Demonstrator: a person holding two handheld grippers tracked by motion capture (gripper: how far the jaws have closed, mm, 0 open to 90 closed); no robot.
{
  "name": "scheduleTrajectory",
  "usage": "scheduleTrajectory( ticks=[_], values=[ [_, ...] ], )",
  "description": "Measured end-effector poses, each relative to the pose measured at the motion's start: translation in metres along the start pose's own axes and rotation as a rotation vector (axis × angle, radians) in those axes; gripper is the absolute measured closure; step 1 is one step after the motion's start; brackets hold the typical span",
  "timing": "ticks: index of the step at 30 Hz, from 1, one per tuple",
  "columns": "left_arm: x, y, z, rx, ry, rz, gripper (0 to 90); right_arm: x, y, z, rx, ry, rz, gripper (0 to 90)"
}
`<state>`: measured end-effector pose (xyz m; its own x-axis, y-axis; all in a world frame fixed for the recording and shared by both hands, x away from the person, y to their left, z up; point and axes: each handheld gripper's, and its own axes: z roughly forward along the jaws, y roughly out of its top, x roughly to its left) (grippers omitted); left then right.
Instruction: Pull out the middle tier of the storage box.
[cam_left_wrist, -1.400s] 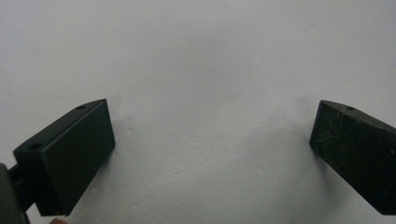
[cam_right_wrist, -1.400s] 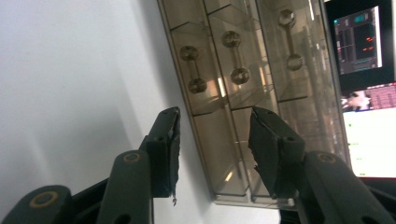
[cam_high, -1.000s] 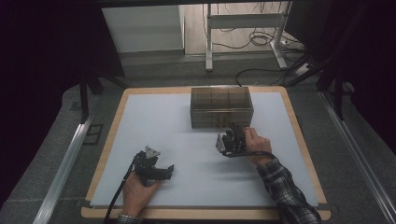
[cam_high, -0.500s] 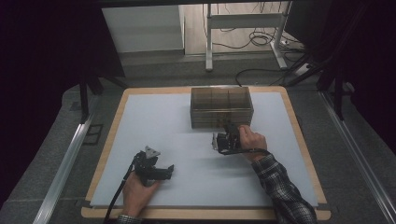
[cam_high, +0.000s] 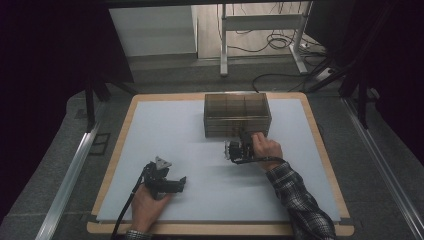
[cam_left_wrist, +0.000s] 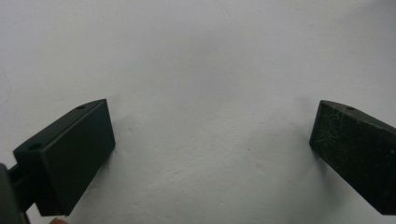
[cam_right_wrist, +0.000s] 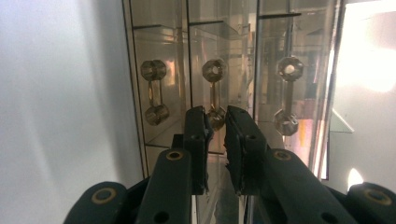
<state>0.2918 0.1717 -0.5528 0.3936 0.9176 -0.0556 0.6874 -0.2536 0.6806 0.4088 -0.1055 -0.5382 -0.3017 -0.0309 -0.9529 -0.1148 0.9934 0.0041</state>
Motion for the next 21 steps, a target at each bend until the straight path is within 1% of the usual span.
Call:
scheduleTrajectory(
  ticks=[1, 2, 3, 4, 5, 6, 7, 8, 9, 10, 12, 14, 15, 16, 17, 18, 19, 20, 21],
  values=[
    [0.000, 0.000, 0.000, 0.000, 0.000, 0.000, 0.0, 0.000, 0.000, 0.001, 0.000, -0.003, -0.006, 77.7],
    [0.000, 0.000, 0.000, 0.000, 0.000, 0.000, 0.0, -0.001, 0.000, 0.002, -0.006, 0.043, -0.003, 77.7],
    [0.000, 0.000, 0.000, 0.000, 0.000, 0.000, 0.0, -0.001, 0.000, 0.003, -0.008, 0.042, -0.005, 77.8],
    [0.000, 0.000, 0.000, 0.000, 0.000, 0.000, 0.0, 0.001, 0.001, 0.002, -0.003, -0.017, -0.010, 77.8],
    [0.000, 0.000, 0.000, 0.000, 0.000, 0.000, 0.0, -0.001, 0.001, 0.003, -0.005, 0.037, -0.013, 77.9],
    [0.000, 0.000, 0.000, 0.000, 0.000, 0.000, 0.0, 0.002, 0.001, 0.001, -0.002, -0.040, -0.017, 78.2],
    [0.000, 0.000, 0.000, 0.000, 0.000, 0.000, 0.0, 0.002, 0.001, 0.001, -0.003, -0.041, -0.014, 78.7],
    [0.000, 0.000, 0.000, 0.000, 0.000, 0.000, 0.0, 0.001, 0.001, 0.001, 0.001, -0.012, -0.011, 79.0],
    [0.000, 0.000, 0.000, 0.000, 0.000, 0.000, 0.0, 0.001, 0.001, 0.001, 0.004, -0.020, -0.008, 79.2],
    [0.000, 0.000, 0.000, 0.000, 0.000, 0.000, 0.0, 0.001, 0.001, 0.001, -0.002, -0.011, -0.008, 79.4],
    [0.000, 0.000, 0.000, 0.000, 0.000, 0.000, 0.0, 0.001, 0.001, 0.000, -0.004, -0.019, -0.013, 79.6],
    [0.000, 0.000, 0.000, 0.000, 0.000, 0.000, 0.0, 0.000, 0.001, -0.002, 0.002, -0.013, -0.011, 79.6],
    [0.000, 0.000, 0.000, 0.000, 0.000, 0.000, 0.0, 0.000, 0.001, -0.002, -0.008, -0.006, -0.009, 79.7],
    [0.000, 0.000, 0.000, 0.000, 0.000, 0.000, 0.0, -0.001, 0.000, -0.002, -0.019, 0.039, -0.004, 79.7],
    [0.000, 0.000, 0.000, 0.000, 0.000, 0.000, 0.0, 0.001, 0.001, -0.005, 0.007, -0.011, -0.008, 79.7],
    [0.000, 0.000, 0.000, 0.000, 0.000, 0.000, 0.0, 0.001, 0.000, -0.005, -0.013, -0.011, -0.001, 79.6],
    [0.000, 0.000, 0.000, 0.000, 0.000, 0.000, 0.0, -0.001, -0.001, -0.005, -0.028, 0.044, 0.004, 79.7],
    [0.000, 0.000, 0.000, 0.000, 0.000, 0.000, 0.0, 0.001, -0.001, -0.007, -0.018, -0.002, 0.000, 79.6],
    [0.000, 0.000, 0.000, 0.000, 0.000, 0.000, 0.0, 0.001, -0.001, -0.007, -0.029, 0.030, 0.011, 79.6]
  ],
)
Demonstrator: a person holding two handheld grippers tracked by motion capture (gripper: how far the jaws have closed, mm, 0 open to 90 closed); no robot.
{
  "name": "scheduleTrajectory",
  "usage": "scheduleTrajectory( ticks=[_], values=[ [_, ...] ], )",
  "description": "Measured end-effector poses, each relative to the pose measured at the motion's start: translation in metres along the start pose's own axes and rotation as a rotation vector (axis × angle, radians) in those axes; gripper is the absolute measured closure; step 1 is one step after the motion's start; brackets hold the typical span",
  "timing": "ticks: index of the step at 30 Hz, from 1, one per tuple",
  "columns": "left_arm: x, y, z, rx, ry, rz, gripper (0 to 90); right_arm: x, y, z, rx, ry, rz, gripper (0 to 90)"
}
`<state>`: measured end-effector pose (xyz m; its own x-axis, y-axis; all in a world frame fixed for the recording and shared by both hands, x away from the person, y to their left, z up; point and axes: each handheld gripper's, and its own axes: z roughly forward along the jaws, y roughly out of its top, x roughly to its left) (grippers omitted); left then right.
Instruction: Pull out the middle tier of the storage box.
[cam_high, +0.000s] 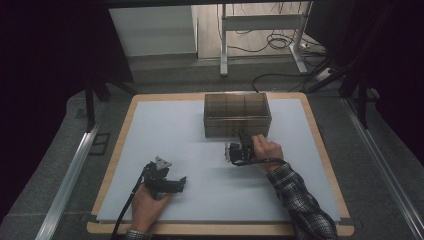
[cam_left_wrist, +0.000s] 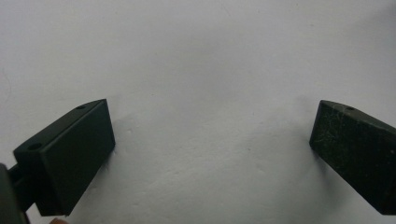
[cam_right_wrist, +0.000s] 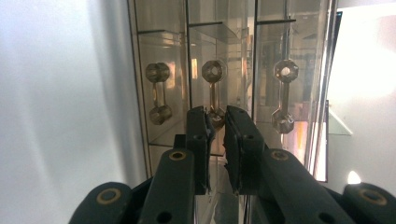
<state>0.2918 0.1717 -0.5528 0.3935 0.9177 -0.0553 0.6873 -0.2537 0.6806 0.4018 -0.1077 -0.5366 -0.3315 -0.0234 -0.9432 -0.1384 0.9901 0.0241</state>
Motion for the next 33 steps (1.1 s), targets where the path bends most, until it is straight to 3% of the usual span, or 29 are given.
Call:
scheduleTrajectory(
  ticks=[1, 2, 14, 15, 16, 17, 18, 19, 20, 21, 24, 25, 26, 28, 29, 30, 33],
  values=[
    [0.000, 0.000, 0.000, 0.000, 0.000, 0.000, 0.0, 0.001, 0.000, -0.001, 0.002, -0.038, 0.000, 79.6],
    [0.000, 0.000, 0.000, 0.000, 0.000, 0.000, 0.0, 0.001, 0.000, -0.004, 0.021, -0.032, -0.011, 79.6],
    [0.000, 0.000, 0.000, 0.000, 0.000, 0.000, 0.0, 0.004, -0.003, -0.013, -0.018, -0.031, 0.010, 79.6],
    [0.000, 0.000, 0.000, 0.000, 0.000, 0.000, 0.0, 0.003, -0.003, -0.013, -0.028, 0.005, 0.009, 79.6],
    [0.000, 0.000, 0.000, 0.000, 0.000, 0.000, 0.0, 0.004, -0.003, -0.014, -0.023, -0.018, 0.005, 79.6],
    [0.000, 0.000, 0.000, 0.000, 0.000, 0.000, 0.0, 0.003, -0.004, -0.014, -0.030, 0.026, 0.010, 79.6],
    [0.000, 0.000, 0.000, 0.000, 0.000, 0.000, 0.0, 0.005, -0.004, -0.015, -0.025, -0.020, 0.009, 79.6],
    [0.000, 0.000, 0.000, 0.000, 0.000, 0.000, 0.0, 0.005, -0.004, -0.016, -0.025, -0.020, 0.010, 79.5],
    [0.000, 0.000, 0.000, -0.004, 0.000, -0.005, 0.0, 0.006, -0.004, -0.016, -0.029, -0.050, 0.009, 79.5],
    [0.000, 0.000, 0.000, -0.003, 0.000, -0.004, 0.0, 0.005, -0.004, -0.017, -0.026, -0.021, 0.007, 79.5],
    [0.000, 0.000, 0.000, -0.003, 0.000, -0.003, 0.0, 0.007, -0.004, -0.020, -0.027, -0.029, 0.004, 79.5],
    [0.000, 0.000, 0.000, -0.003, 0.000, -0.003, 0.0, 0.006, -0.004, -0.020, -0.035, 0.003, 0.006, 79.5],
    [0.000, 0.000, 0.000, -0.003, 0.000, -0.003, 0.0, 0.007, -0.003, -0.023, -0.007, -0.027, 0.002, 79.5],
    [0.000, 0.000, 0.000, -0.003, 0.000, -0.004, 0.0, 0.007, -0.004, -0.024, -0.024, -0.028, -0.010, 79.5],
    [0.000, 0.000, 0.000, -0.003, 0.000, -0.003, 0.0, 0.009, -0.004, -0.024, -0.037, -0.051, -0.005, 79.4],
    [0.000, 0.000, 0.000, -0.003, 0.000, -0.004, 0.0, 0.008, -0.004, -0.026, -0.015, -0.030, -0.013, 79.4],
    [0.000, 0.000, 0.000, -0.004, 0.000, -0.004, 0.0, 0.008, -0.004, -0.026, -0.033, -0.026, 0.001, 78.8]
  ],
)
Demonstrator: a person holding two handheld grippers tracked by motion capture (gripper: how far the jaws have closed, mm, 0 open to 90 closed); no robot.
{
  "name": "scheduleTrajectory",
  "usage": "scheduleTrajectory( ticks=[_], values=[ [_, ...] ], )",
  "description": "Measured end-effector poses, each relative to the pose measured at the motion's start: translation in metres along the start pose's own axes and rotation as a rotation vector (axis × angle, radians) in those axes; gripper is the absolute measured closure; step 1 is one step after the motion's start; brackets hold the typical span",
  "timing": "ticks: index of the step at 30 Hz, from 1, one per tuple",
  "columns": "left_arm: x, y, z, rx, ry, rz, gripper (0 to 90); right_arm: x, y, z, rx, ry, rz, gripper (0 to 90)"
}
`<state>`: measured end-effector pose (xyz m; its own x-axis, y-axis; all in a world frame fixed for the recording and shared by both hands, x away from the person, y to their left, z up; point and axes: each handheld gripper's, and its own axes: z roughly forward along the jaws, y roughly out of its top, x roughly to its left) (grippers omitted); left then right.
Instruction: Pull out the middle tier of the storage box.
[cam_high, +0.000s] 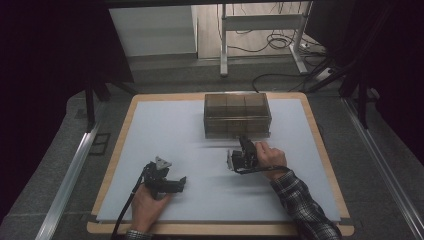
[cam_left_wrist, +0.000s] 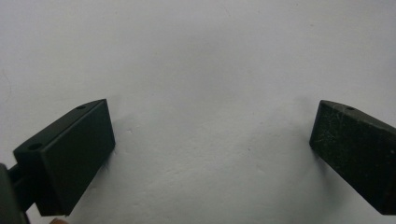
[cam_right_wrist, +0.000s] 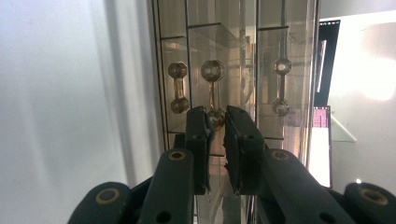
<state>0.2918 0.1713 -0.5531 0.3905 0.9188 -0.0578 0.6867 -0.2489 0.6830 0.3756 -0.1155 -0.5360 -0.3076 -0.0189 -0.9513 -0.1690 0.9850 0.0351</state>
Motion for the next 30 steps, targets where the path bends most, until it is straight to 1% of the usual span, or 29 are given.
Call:
scheduleTrajectory(
  ticks=[1, 3, 4, 5, 6, 9, 11, 12, 14, 18, 19, 22, 25, 28, 29, 30],
  values=[
    [0.000, 0.000, 0.000, 0.000, 0.000, 0.000, 0.0, 0.000, 0.000, -0.001, 0.006, -0.002, -0.002, 78.7],
    [0.000, 0.000, 0.000, 0.000, 0.000, 0.000, 0.0, 0.000, 0.000, 0.000, -0.007, 0.004, 0.011, 78.3],
    [0.000, 0.000, 0.000, 0.000, 0.000, 0.000, 0.0, -0.001, 0.000, -0.001, 0.005, 0.006, 0.013, 77.8],
    [0.000, 0.000, 0.000, 0.000, 0.000, 0.000, 0.0, -0.001, -0.001, -0.001, -0.008, 0.016, 0.025, 75.8],
    [0.000, 0.000, 0.000, 0.000, 0.000, 0.000, 0.0, -0.001, -0.001, -0.001, -0.011, 0.016, 0.038, 74.5],
    [0.000, 0.000, 0.000, 0.000, 0.000, 0.000, 0.0, -0.001, 0.000, -0.003, -0.011, 0.012, 0.033, 74.0],
    [0.000, 0.000, 0.000, 0.000, 0.000, 0.000, 0.0, -0.002, -0.001, -0.004, -0.018, 0.019, 0.046, 74.0],
    [0.000, 0.000, 0.000, 0.000, 0.000, 0.000, 0.0, -0.003, -0.001, -0.004, -0.025, 0.031, 0.051, 74.0],
    [0.000, 0.000, 0.000, 0.000, 0.000, 0.000, 0.0, -0.004, -0.002, -0.005, -0.021, 0.026, 0.058, 74.0],
    [0.000, 0.000, 0.000, 0.001, 0.000, 0.001, 0.0, -0.008, -0.004, -0.005, -0.047, 0.057, 0.088, 73.9],
    [0.000, 0.000, 0.000, 0.001, 0.000, 0.001, 0.0, -0.009, -0.005, -0.006, -0.042, 0.060, 0.089, 73.9],
    [0.000, 0.000, 0.000, 0.001, 0.000, 0.001, 0.0, -0.012, -0.007, -0.007, -0.049, 0.081, 0.108, 74.0],
    [0.000, 0.000, 0.000, 0.000, 0.000, 0.001, 0.0, -0.016, -0.009, -0.007, -0.068, 0.107, 0.131, 74.0],
    [0.000, 0.000, 0.000, 0.004, 0.000, 0.005, 0.0, -0.020, -0.010, -0.008, -0.070, 0.115, 0.142, 73.9],
    [0.000, 0.000, 0.000, 0.004, 0.000, 0.004, 0.0, -0.022, -0.011, -0.008, -0.081, 0.133, 0.150, 73.9],
    [0.000, 0.000, 0.000, 0.004, 0.000, 0.004, 0.0, -0.023, -0.011, -0.008, -0.085, 0.139, 0.153, 73.8]
  ],
)
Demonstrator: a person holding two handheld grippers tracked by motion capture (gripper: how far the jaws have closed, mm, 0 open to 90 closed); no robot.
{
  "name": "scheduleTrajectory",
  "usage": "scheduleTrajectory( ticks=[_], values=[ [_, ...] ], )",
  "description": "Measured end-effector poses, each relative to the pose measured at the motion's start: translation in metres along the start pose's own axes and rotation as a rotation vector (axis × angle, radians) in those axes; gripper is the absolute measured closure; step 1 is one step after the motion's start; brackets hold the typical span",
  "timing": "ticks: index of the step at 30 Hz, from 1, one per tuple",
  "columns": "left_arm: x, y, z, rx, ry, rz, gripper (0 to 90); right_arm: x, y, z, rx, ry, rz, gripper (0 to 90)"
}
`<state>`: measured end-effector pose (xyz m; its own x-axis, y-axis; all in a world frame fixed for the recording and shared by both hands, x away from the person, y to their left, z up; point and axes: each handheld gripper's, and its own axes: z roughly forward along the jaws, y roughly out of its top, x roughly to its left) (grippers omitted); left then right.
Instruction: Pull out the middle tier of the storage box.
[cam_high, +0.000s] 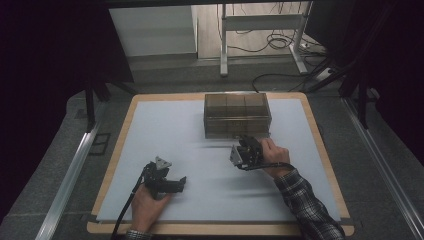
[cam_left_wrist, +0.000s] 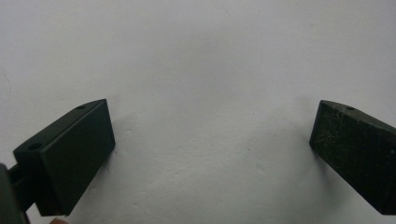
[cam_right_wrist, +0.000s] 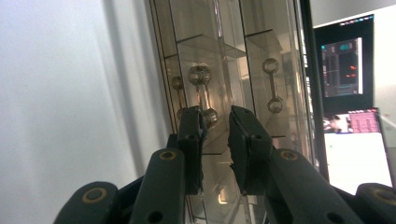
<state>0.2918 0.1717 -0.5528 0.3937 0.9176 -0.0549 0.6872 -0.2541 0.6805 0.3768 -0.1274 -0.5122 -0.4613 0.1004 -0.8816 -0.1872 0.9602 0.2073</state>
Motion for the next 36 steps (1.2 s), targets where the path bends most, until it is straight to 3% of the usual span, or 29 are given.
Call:
scheduleTrajectory(
  ticks=[16, 29, 36],
  values=[
    [0.000, 0.000, 0.000, -0.004, 0.000, -0.005, 0.0, -0.015, -0.004, -0.001, -0.050, 0.131, 0.092, 72.7],
    [0.000, 0.000, 0.000, -0.005, 0.000, -0.005, 0.0, -0.028, -0.007, -0.002, -0.071, 0.243, 0.122, 72.3],
    [0.000, 0.000, 0.000, 0.000, 0.000, 0.003, 0.0, -0.039, -0.010, -0.003, -0.095, 0.310, 0.190, 72.2]
  ],
)
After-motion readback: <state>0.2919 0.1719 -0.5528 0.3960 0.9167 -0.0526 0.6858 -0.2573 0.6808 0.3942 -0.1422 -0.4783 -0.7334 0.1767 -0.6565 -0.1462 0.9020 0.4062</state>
